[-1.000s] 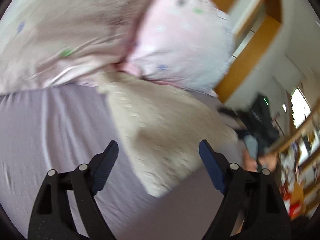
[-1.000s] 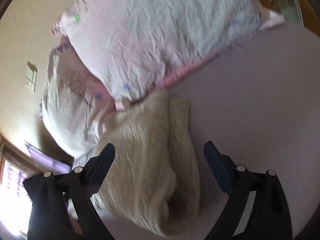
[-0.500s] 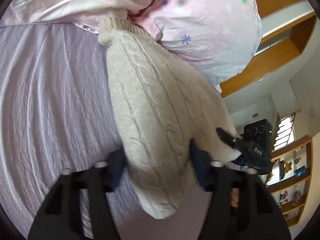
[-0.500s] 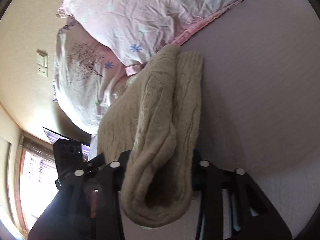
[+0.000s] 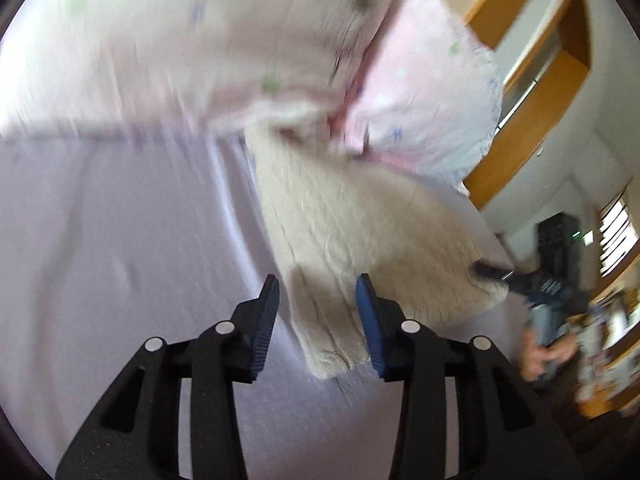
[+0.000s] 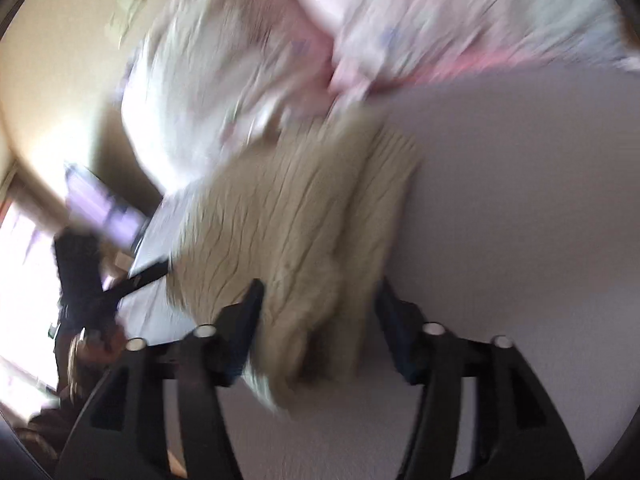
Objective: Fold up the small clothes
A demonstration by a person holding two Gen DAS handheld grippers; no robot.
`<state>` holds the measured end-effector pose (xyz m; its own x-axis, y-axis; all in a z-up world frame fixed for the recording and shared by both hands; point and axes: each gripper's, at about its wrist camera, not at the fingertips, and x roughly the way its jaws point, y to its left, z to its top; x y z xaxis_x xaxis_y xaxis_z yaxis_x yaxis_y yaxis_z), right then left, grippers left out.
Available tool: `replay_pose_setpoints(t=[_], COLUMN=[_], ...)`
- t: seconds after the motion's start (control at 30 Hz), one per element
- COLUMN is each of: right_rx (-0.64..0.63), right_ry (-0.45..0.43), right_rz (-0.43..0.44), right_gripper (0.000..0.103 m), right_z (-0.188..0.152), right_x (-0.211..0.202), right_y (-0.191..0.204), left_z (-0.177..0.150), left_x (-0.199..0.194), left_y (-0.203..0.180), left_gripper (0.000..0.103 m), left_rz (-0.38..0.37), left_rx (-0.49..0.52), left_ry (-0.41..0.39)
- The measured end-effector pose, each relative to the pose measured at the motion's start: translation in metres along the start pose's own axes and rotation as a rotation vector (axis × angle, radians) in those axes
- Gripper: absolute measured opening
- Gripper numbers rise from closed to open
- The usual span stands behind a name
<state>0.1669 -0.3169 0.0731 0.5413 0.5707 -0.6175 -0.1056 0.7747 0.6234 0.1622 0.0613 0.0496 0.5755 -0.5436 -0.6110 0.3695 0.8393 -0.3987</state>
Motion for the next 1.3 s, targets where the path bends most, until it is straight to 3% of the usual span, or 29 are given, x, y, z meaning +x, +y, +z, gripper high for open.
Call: replay_pose_setpoints(t=[0.07, 0.1, 0.13, 0.23, 0.37, 0.43, 0.53, 0.6, 0.67, 0.73, 0.8, 0.87, 0.93, 1.03, 1.13, 1.3], right_rx=[0.027, 0.03, 0.032, 0.027, 0.115, 0.161, 0.126, 0.076, 0.004, -0.053, -0.085, -0.09, -0.103, -0.119, -0.155, -0.223], right_ry=[-0.069, -0.053, -0.021, 0.096, 0.132, 0.127, 0.106, 0.072, 0.013, -0.048, -0.083, -0.066, -0.035, 0.043, 0.068, 0.077], right_rz=[0.149, 0.208, 0.254, 0.263, 0.075, 0.091, 0.096, 0.095, 0.061, -0.011, -0.113, -0.233, -0.294, -0.383, -0.443, -0.53], right_gripper=[0.073, 0.082, 0.083, 0.083, 0.082, 0.082, 0.083, 0.086, 0.097, 0.102, 0.102, 0.102, 0.102, 0.102, 0.102, 0.102], right_z=[0.006, 0.008, 0.008, 0.005, 0.006, 0.001, -0.003, -0.004, -0.012, -0.02, -0.03, -0.042, -0.055, -0.069, -0.077, -0.085], right_x=[-0.023, -0.022, -0.016, 0.015, 0.051, 0.052, 0.038, 0.033, 0.012, -0.004, -0.011, -0.006, -0.002, 0.019, 0.029, 0.04], right_y=[0.009, 0.016, 0.024, 0.039, 0.012, -0.006, 0.001, 0.017, 0.029, 0.038, 0.042, 0.043, 0.044, 0.042, 0.045, 0.054], left_z=[0.006, 0.009, 0.01, 0.008, -0.007, -0.014, -0.02, -0.026, -0.033, -0.041, -0.049, -0.057, -0.064, -0.066, -0.069, -0.074], left_x=[-0.012, -0.011, -0.007, 0.022, 0.06, 0.063, 0.05, 0.035, 0.018, 0.002, -0.007, -0.012, -0.008, 0.004, 0.019, 0.028], left_y=[-0.015, -0.027, -0.038, -0.062, -0.068, -0.064, -0.064, -0.064, -0.065, -0.063, -0.057, -0.053, -0.049, -0.048, -0.047, -0.049], left_gripper=[0.064, 0.066, 0.068, 0.069, 0.064, 0.063, 0.063, 0.067, 0.076, 0.088, 0.097, 0.101, 0.101, 0.101, 0.101, 0.101], left_rz=[-0.048, -0.087, -0.118, -0.145, -0.054, -0.052, -0.046, -0.051, -0.04, 0.021, 0.142, 0.265, 0.342, 0.398, 0.457, 0.46], left_rx=[0.023, 0.037, 0.052, 0.096, 0.128, 0.13, 0.149, 0.148, 0.149, 0.131, 0.111, 0.097, 0.094, 0.104, 0.129, 0.143], left_ry=[-0.032, -0.034, -0.02, 0.054, 0.167, 0.178, 0.169, 0.148, 0.115, 0.079, 0.058, 0.063, 0.088, 0.132, 0.176, 0.212])
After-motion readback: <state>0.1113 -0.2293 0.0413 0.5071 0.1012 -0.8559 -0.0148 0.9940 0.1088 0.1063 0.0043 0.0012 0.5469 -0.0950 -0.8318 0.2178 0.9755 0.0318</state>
